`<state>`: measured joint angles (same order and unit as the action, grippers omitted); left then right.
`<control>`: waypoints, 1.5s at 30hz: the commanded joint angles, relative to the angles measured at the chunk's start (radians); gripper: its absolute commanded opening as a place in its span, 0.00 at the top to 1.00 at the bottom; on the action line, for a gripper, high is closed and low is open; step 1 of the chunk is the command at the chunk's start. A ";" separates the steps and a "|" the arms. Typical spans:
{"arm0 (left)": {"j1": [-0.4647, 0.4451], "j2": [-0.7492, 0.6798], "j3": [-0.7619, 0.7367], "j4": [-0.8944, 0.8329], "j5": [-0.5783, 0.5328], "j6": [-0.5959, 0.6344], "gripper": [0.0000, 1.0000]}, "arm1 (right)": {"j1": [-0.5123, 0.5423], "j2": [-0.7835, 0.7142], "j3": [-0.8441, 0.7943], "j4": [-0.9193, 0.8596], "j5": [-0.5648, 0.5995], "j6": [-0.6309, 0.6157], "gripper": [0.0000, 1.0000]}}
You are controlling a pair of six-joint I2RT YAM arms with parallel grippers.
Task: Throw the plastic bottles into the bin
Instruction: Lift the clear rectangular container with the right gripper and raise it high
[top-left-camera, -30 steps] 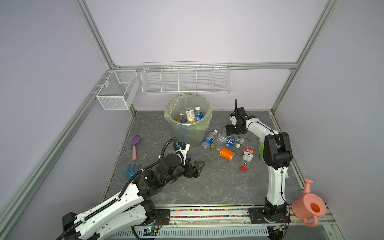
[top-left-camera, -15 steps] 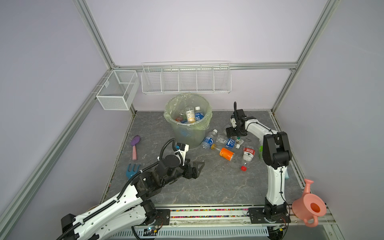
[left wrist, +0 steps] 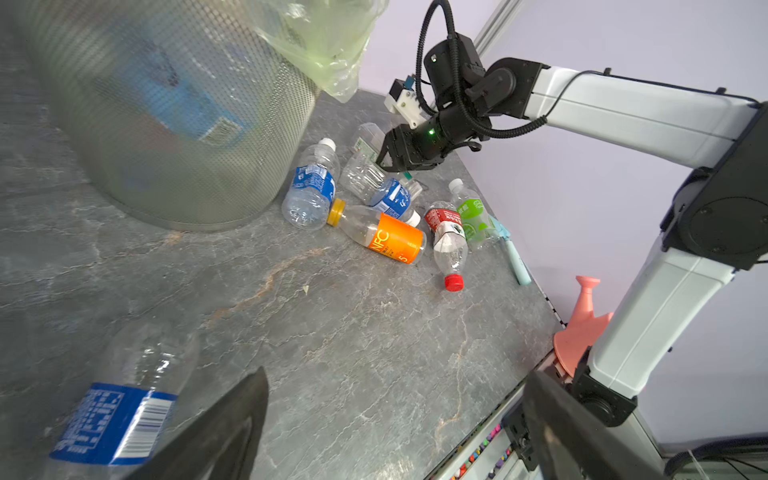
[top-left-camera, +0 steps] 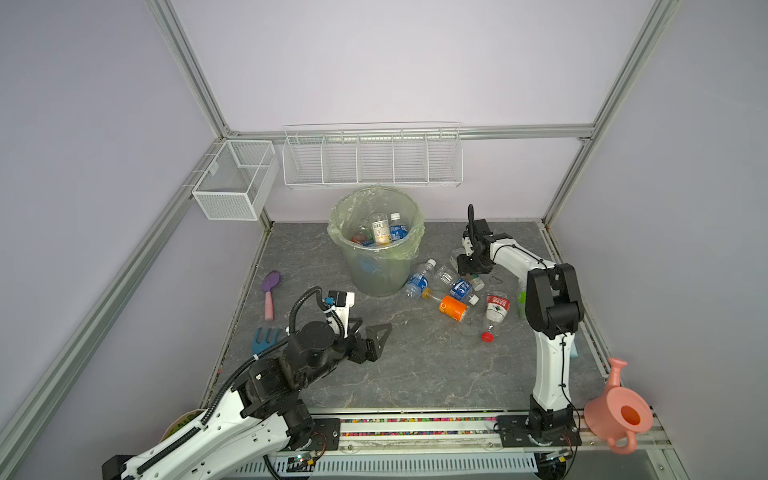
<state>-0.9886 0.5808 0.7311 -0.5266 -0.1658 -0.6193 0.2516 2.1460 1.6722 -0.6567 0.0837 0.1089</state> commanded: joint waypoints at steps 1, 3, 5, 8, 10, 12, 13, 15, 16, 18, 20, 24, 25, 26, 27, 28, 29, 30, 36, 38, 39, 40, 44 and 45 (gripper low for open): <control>-0.003 -0.048 0.019 -0.077 -0.101 -0.024 0.04 | 0.006 -0.087 -0.020 -0.022 0.022 0.016 0.67; -0.002 -0.068 0.019 -0.113 -0.151 -0.050 0.04 | 0.009 -0.129 -0.024 -0.024 0.025 0.020 0.68; -0.002 -0.074 0.025 -0.160 -0.198 -0.079 0.04 | 0.012 -0.169 -0.028 -0.026 0.028 0.021 0.68; -0.002 -0.072 0.032 -0.222 -0.244 -0.113 0.04 | 0.014 -0.235 -0.039 -0.032 0.033 0.026 0.69; -0.002 -0.072 0.031 -0.244 -0.259 -0.131 0.04 | 0.018 -0.288 -0.051 -0.029 0.034 0.033 0.70; -0.002 -0.076 0.026 -0.258 -0.271 -0.146 0.03 | 0.025 -0.347 -0.068 -0.025 0.033 0.038 0.70; -0.003 -0.079 0.022 -0.263 -0.276 -0.151 0.03 | 0.028 -0.374 -0.073 -0.023 0.032 0.041 0.70; -0.002 -0.084 0.015 -0.266 -0.283 -0.160 0.03 | 0.034 -0.434 -0.083 -0.021 0.030 0.045 0.70; -0.002 -0.088 0.010 -0.266 -0.287 -0.164 0.03 | 0.039 -0.466 -0.085 -0.021 0.033 0.047 0.70; -0.002 -0.091 0.001 -0.262 -0.289 -0.171 0.03 | 0.048 -0.522 -0.084 -0.024 0.033 0.049 0.70; -0.003 -0.091 -0.008 -0.255 -0.290 -0.175 0.03 | 0.063 -0.586 -0.081 -0.028 0.038 0.052 0.70; -0.003 -0.080 -0.024 -0.233 -0.284 -0.179 0.03 | 0.095 -0.691 -0.061 -0.033 0.051 0.058 0.71; -0.002 -0.074 -0.027 -0.226 -0.281 -0.177 0.03 | 0.106 -0.718 -0.055 -0.034 0.050 0.060 0.72; -0.003 -0.068 -0.027 -0.221 -0.279 -0.178 0.03 | 0.117 -0.744 -0.051 -0.032 0.050 0.061 0.74; -0.002 -0.062 -0.029 -0.216 -0.275 -0.178 0.03 | 0.127 -0.765 -0.044 -0.033 0.048 0.061 0.75; -0.002 -0.058 -0.030 -0.211 -0.274 -0.175 0.03 | 0.140 -0.788 -0.039 -0.029 0.047 0.061 0.77; -0.002 -0.052 -0.030 -0.206 -0.272 -0.177 0.03 | 0.153 -0.810 -0.034 -0.023 0.046 0.061 0.79; -0.003 -0.048 -0.032 -0.201 -0.270 -0.175 0.03 | 0.163 -0.827 -0.029 -0.020 0.042 0.059 0.81; -0.003 -0.024 -0.038 -0.172 -0.261 -0.174 0.03 | 0.238 -0.907 0.030 -0.001 0.009 0.054 0.88; -0.002 -0.022 -0.045 -0.163 -0.257 -0.175 0.03 | 0.261 -0.915 0.062 -0.011 0.011 0.052 0.88; -0.003 -0.021 -0.050 -0.158 -0.253 -0.178 0.03 | 0.275 -0.919 0.078 -0.013 0.011 0.053 0.88; -0.003 -0.020 -0.055 -0.155 -0.251 -0.179 0.03 | 0.289 -0.922 0.089 -0.011 0.011 0.053 0.88; -0.002 -0.015 -0.074 -0.141 -0.236 -0.192 0.03 | 0.352 -0.925 0.136 0.008 0.023 0.049 0.89; -0.002 -0.013 -0.077 -0.140 -0.231 -0.196 0.03 | 0.366 -0.924 0.147 0.011 0.023 0.048 0.89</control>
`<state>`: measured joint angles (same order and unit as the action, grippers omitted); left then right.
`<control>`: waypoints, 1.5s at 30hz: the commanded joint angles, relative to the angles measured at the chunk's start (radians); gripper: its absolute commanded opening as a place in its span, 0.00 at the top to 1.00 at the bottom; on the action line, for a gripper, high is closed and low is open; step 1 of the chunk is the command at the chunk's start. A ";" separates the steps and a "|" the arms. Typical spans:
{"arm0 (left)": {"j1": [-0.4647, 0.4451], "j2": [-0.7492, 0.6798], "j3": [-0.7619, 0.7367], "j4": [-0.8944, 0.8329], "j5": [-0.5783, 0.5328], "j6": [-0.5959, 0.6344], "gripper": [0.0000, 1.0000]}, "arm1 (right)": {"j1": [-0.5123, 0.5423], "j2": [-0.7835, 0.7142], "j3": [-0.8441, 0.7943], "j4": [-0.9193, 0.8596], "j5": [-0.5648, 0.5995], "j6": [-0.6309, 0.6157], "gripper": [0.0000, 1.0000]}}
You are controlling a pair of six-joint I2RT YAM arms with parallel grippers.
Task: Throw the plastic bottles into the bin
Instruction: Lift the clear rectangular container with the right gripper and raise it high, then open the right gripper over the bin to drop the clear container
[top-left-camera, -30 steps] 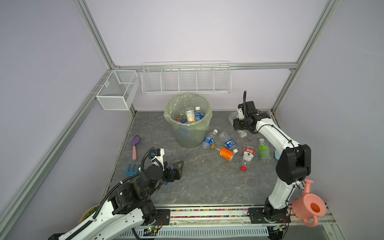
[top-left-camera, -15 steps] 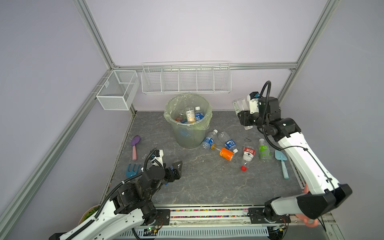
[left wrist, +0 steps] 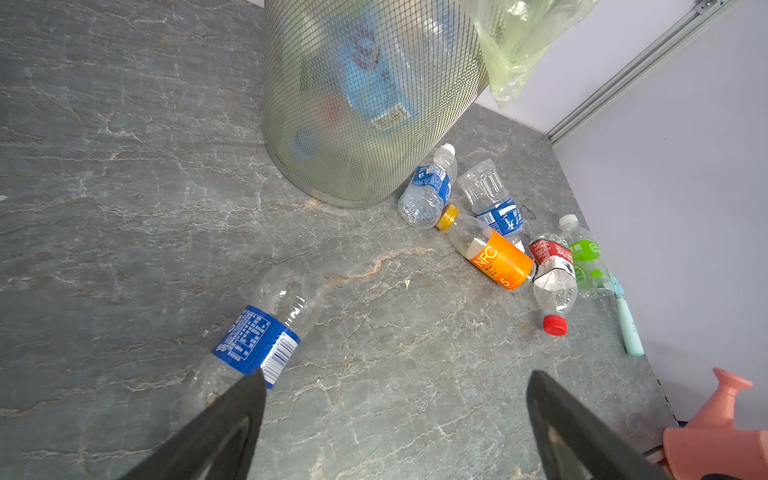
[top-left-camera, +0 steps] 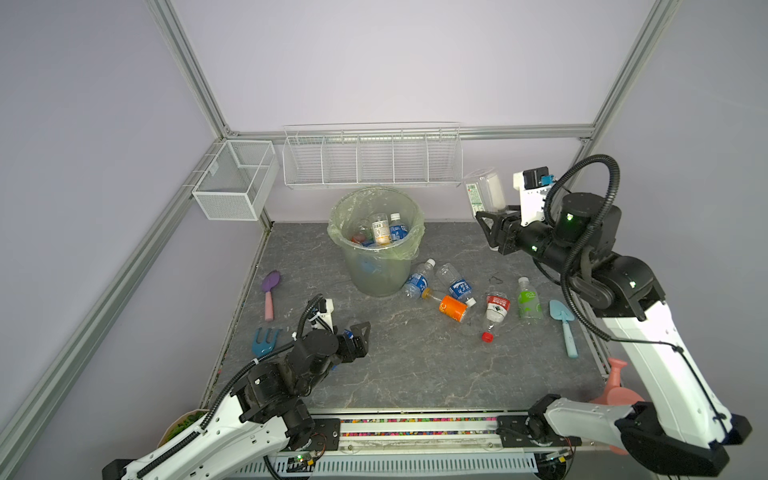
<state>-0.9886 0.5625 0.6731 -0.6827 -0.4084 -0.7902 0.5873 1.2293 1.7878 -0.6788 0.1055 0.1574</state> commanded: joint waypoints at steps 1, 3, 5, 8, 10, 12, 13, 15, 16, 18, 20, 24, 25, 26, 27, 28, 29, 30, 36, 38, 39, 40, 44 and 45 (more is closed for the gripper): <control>-0.003 0.005 -0.023 0.019 0.018 -0.027 0.03 | 0.043 -0.005 0.042 0.040 0.001 -0.005 0.89; -0.003 0.003 -0.034 0.023 0.029 -0.033 0.03 | 0.063 -0.002 0.057 0.055 0.000 -0.013 0.89; -0.003 -0.005 -0.049 0.026 0.035 -0.041 0.03 | 0.080 0.007 0.079 0.061 0.003 -0.018 0.90; -0.002 -0.017 -0.070 0.029 0.043 -0.053 0.03 | 0.108 0.031 0.121 0.067 0.003 -0.023 0.90; -0.002 -0.023 -0.079 0.032 0.052 -0.056 0.03 | 0.128 0.056 0.156 0.070 0.008 -0.032 0.90; -0.004 -0.026 -0.085 0.033 0.055 -0.059 0.03 | 0.152 0.087 0.194 0.069 0.020 -0.049 0.90; -0.003 -0.027 -0.088 0.032 0.057 -0.060 0.03 | 0.160 0.104 0.216 0.068 0.022 -0.055 0.90; -0.002 -0.031 -0.093 0.031 0.059 -0.063 0.03 | 0.174 0.144 0.257 0.065 0.020 -0.059 0.91; -0.003 -0.033 -0.097 0.029 0.060 -0.065 0.03 | 0.181 0.166 0.278 0.063 0.020 -0.062 0.91; -0.002 -0.041 -0.102 0.025 0.062 -0.069 0.03 | 0.196 0.209 0.321 0.059 0.025 -0.067 0.91; -0.002 -0.054 -0.109 0.019 0.062 -0.073 0.03 | 0.208 0.260 0.368 0.058 0.038 -0.081 0.91; -0.003 -0.079 -0.116 0.000 0.060 -0.080 0.03 | 0.217 0.370 0.477 0.043 0.059 -0.102 0.90; -0.002 -0.086 -0.118 -0.006 0.058 -0.081 0.03 | 0.217 0.409 0.518 0.031 0.065 -0.106 0.90; -0.003 -0.095 -0.118 -0.013 0.057 -0.083 0.03 | 0.217 0.446 0.557 0.020 0.070 -0.110 0.90; -0.002 -0.103 -0.118 -0.019 0.056 -0.086 0.03 | 0.216 0.486 0.601 0.006 0.073 -0.112 0.89; -0.003 -0.111 -0.119 -0.025 0.054 -0.088 0.03 | 0.217 0.523 0.639 -0.006 0.076 -0.114 0.89; -0.003 -0.120 -0.119 -0.030 0.053 -0.089 0.03 | 0.215 0.566 0.683 -0.018 0.081 -0.120 0.88; -0.002 -0.129 -0.119 -0.035 0.052 -0.091 0.03 | 0.210 0.613 0.720 -0.025 0.088 -0.122 0.87; -0.003 -0.180 -0.112 -0.075 0.048 -0.106 0.04 | 0.156 0.841 0.833 -0.064 0.059 -0.081 0.64; -0.002 -0.201 -0.107 -0.098 0.045 -0.110 0.04 | 0.137 0.883 0.846 -0.102 0.062 -0.057 0.19; -0.003 -0.214 -0.104 -0.112 0.041 -0.113 0.04 | 0.130 0.890 0.844 -0.117 0.058 -0.049 0.00; -0.003 -0.225 -0.104 -0.122 0.038 -0.116 0.04 | 0.129 0.892 0.840 -0.126 0.066 -0.043 0.11; -0.002 -0.261 -0.113 -0.141 0.025 -0.126 0.05 | 0.133 0.842 0.791 -0.112 0.079 -0.052 0.12; -0.002 -0.262 -0.115 -0.138 0.025 -0.126 0.04 | 0.135 0.817 0.769 -0.100 0.082 -0.059 0.12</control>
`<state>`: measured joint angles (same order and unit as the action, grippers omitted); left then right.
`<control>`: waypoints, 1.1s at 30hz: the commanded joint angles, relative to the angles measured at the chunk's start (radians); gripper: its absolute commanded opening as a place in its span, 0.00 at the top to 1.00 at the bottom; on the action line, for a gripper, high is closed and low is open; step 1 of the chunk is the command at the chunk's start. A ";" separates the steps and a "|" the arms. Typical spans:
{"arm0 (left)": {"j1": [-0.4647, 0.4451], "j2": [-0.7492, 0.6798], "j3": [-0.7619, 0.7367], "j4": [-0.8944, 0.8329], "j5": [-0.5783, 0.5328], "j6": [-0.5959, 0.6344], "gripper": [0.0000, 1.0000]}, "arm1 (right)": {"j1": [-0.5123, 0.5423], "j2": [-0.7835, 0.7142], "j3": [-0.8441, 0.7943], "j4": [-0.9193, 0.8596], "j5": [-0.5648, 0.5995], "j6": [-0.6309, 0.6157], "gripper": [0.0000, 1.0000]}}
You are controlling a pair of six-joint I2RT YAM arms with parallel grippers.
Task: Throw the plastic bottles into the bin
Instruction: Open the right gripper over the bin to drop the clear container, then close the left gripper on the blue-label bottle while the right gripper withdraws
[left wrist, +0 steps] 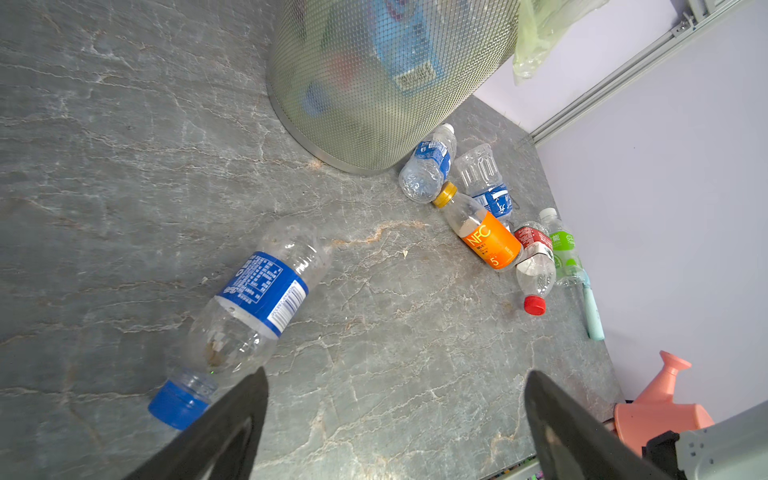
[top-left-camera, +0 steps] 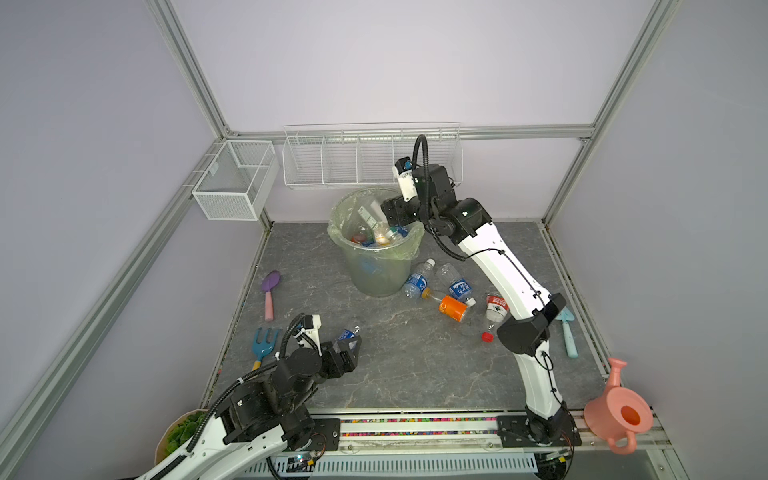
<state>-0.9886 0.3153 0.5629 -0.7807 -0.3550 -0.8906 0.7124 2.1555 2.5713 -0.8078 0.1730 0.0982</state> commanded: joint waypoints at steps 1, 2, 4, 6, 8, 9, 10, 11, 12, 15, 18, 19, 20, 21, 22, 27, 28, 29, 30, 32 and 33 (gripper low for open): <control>-0.002 -0.012 -0.005 -0.037 -0.028 -0.026 0.05 | 0.013 -0.133 -0.036 0.039 0.020 -0.005 0.12; -0.002 -0.006 -0.006 -0.033 -0.030 -0.025 0.04 | 0.016 -0.162 -0.064 0.052 0.026 -0.010 0.12; -0.002 0.012 -0.008 -0.022 -0.030 -0.022 0.04 | 0.021 -0.218 -0.117 0.075 0.021 -0.012 0.12; -0.003 0.035 -0.006 -0.010 -0.031 -0.021 0.04 | 0.029 -0.277 -0.175 0.099 0.018 -0.015 0.12; -0.002 0.057 -0.006 -0.008 -0.033 -0.023 0.04 | 0.040 -0.332 -0.228 0.115 0.020 -0.021 0.12; -0.003 0.067 -0.005 -0.008 -0.036 -0.026 0.03 | 0.044 -0.364 -0.258 0.121 0.022 -0.024 0.12; -0.003 0.075 -0.007 -0.009 -0.041 -0.028 0.03 | 0.046 -0.393 -0.284 0.128 0.024 -0.024 0.12; -0.003 0.081 -0.008 -0.014 -0.047 -0.034 0.02 | 0.049 -0.429 -0.324 0.137 0.023 -0.022 0.12; -0.002 0.090 -0.008 -0.021 -0.055 -0.040 0.02 | 0.052 -0.469 -0.371 0.153 0.023 -0.020 0.12; -0.002 0.123 -0.011 -0.018 -0.062 -0.045 0.00 | 0.055 -0.601 -0.551 0.225 0.022 -0.011 0.12; 0.002 0.182 -0.010 0.001 -0.055 -0.045 0.01 | 0.055 -0.720 -0.724 0.280 0.033 -0.004 0.12; 0.006 0.204 -0.008 0.006 -0.052 -0.040 0.00 | 0.056 -0.750 -0.769 0.285 0.039 -0.003 0.12; 0.010 0.226 -0.003 0.013 -0.047 -0.033 0.01 | 0.055 -0.789 -0.824 0.289 0.044 0.002 0.12; 0.019 0.247 0.003 0.024 -0.038 -0.022 0.00 | 0.055 -0.817 -0.873 0.293 0.048 0.004 0.12; 0.030 0.263 0.006 0.032 -0.027 -0.013 0.00 | 0.055 -0.851 -0.926 0.297 0.052 0.010 0.12; 0.193 0.335 0.003 0.122 0.127 0.061 0.00 | 0.055 -1.001 -1.190 0.308 0.068 0.050 0.12; 0.229 0.349 -0.003 0.145 0.163 0.075 0.00 | 0.055 -1.022 -1.235 0.310 0.072 0.060 0.12; 0.268 0.370 -0.011 0.174 0.203 0.087 0.00 | 0.055 -1.046 -1.283 0.313 0.073 0.067 0.12; 0.302 0.395 -0.018 0.201 0.240 0.099 0.00 | 0.055 -1.068 -1.329 0.315 0.074 0.080 0.12; 0.348 0.447 -0.021 0.239 0.292 0.118 0.00 | 0.056 -1.102 -1.394 0.309 0.077 0.097 0.12; 0.360 0.488 -0.018 0.249 0.303 0.130 0.01 | 0.055 -1.121 -1.423 0.300 0.083 0.106 0.12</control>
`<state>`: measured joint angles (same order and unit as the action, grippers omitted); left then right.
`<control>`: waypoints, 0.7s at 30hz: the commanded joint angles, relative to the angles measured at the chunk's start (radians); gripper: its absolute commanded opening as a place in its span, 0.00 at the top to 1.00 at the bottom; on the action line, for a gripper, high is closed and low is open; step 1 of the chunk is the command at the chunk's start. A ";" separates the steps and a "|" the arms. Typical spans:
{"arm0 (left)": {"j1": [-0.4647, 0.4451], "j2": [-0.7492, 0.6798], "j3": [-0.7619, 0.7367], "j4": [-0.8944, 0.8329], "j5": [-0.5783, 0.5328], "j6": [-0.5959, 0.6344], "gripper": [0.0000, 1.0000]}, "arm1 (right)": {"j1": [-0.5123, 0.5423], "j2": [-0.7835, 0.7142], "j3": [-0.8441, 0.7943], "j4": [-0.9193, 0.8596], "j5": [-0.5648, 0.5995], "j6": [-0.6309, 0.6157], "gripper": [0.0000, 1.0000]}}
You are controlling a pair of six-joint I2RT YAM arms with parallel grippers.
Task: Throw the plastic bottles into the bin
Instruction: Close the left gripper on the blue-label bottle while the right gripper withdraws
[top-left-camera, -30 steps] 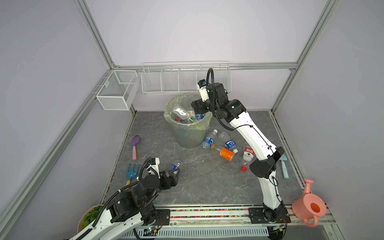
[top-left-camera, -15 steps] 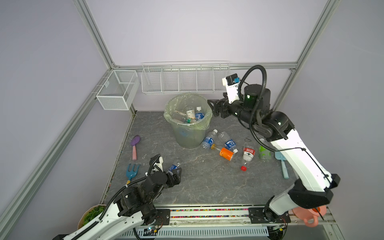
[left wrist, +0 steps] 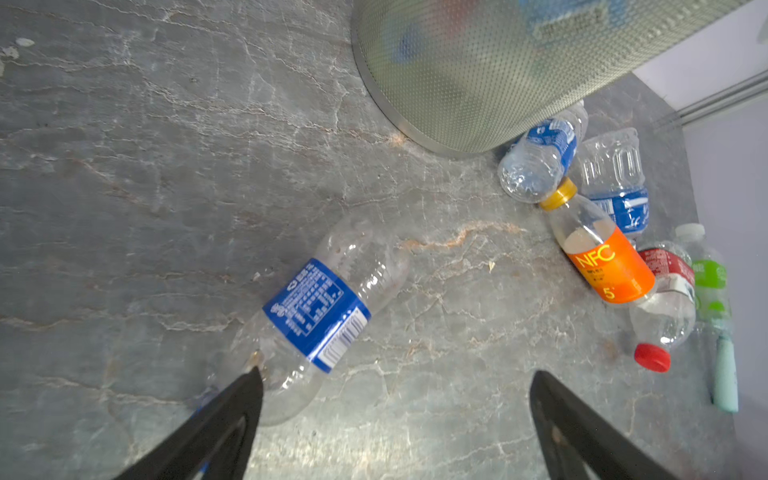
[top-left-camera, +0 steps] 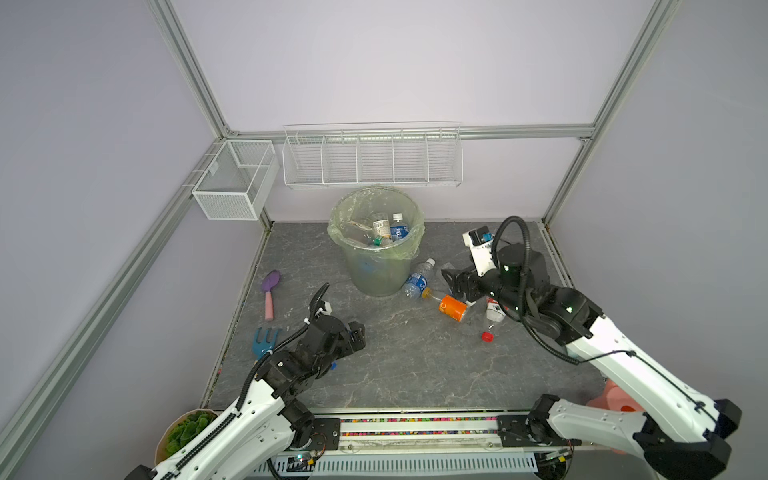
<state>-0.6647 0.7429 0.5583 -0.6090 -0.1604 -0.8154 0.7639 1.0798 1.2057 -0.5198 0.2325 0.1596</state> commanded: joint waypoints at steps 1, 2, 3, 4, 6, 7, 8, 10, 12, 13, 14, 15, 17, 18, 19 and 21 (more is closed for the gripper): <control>0.040 0.085 -0.007 0.080 0.112 0.064 0.00 | 0.004 -0.061 -0.079 0.005 0.030 0.051 0.12; 0.042 0.115 0.000 0.082 0.112 0.075 0.01 | 0.003 -0.082 -0.103 -0.003 0.039 0.062 0.12; 0.043 0.140 0.004 0.086 0.112 0.083 0.01 | 0.003 -0.099 -0.131 -0.007 0.047 0.074 0.12; 0.045 0.159 0.005 0.091 0.112 0.086 0.00 | 0.004 -0.121 -0.154 -0.007 0.050 0.083 0.12; 0.049 0.200 0.003 0.111 0.114 0.093 0.00 | 0.003 -0.162 -0.201 -0.007 0.055 0.100 0.12; 0.052 0.215 0.002 0.118 0.115 0.096 0.00 | 0.004 -0.180 -0.221 -0.008 0.060 0.108 0.12; 0.056 0.232 0.003 0.127 0.117 0.099 0.00 | 0.003 -0.197 -0.238 -0.011 0.063 0.112 0.12; 0.064 0.261 0.005 0.138 0.118 0.109 0.00 | 0.002 -0.223 -0.263 -0.024 0.076 0.123 0.12; 0.076 0.294 0.010 0.144 0.122 0.121 0.00 | 0.002 -0.249 -0.286 -0.032 0.089 0.131 0.12; 0.080 0.306 0.013 0.143 0.121 0.127 0.00 | 0.002 -0.260 -0.296 -0.035 0.093 0.134 0.12; 0.082 0.321 0.018 0.140 0.118 0.133 0.00 | 0.003 -0.273 -0.306 -0.038 0.099 0.135 0.12; 0.083 0.335 0.023 0.137 0.112 0.133 0.00 | 0.002 -0.284 -0.315 -0.040 0.103 0.138 0.12; 0.083 0.360 0.030 0.133 0.105 0.133 0.00 | 0.001 -0.301 -0.320 -0.047 0.115 0.138 0.12; 0.083 0.373 0.031 0.133 0.107 0.132 0.00 | 0.002 -0.310 -0.321 -0.050 0.120 0.138 0.12; 0.083 0.384 0.033 0.136 0.109 0.131 0.01 | 0.000 -0.316 -0.320 -0.053 0.125 0.138 0.12; 0.083 0.411 0.036 0.138 0.125 0.120 0.02 | -0.001 -0.327 -0.345 -0.058 0.134 0.142 0.12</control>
<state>-0.5869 1.1297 0.5591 -0.4805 -0.0486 -0.6983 0.7635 0.7742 0.8955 -0.5636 0.3332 0.2844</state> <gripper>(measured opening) 0.983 0.881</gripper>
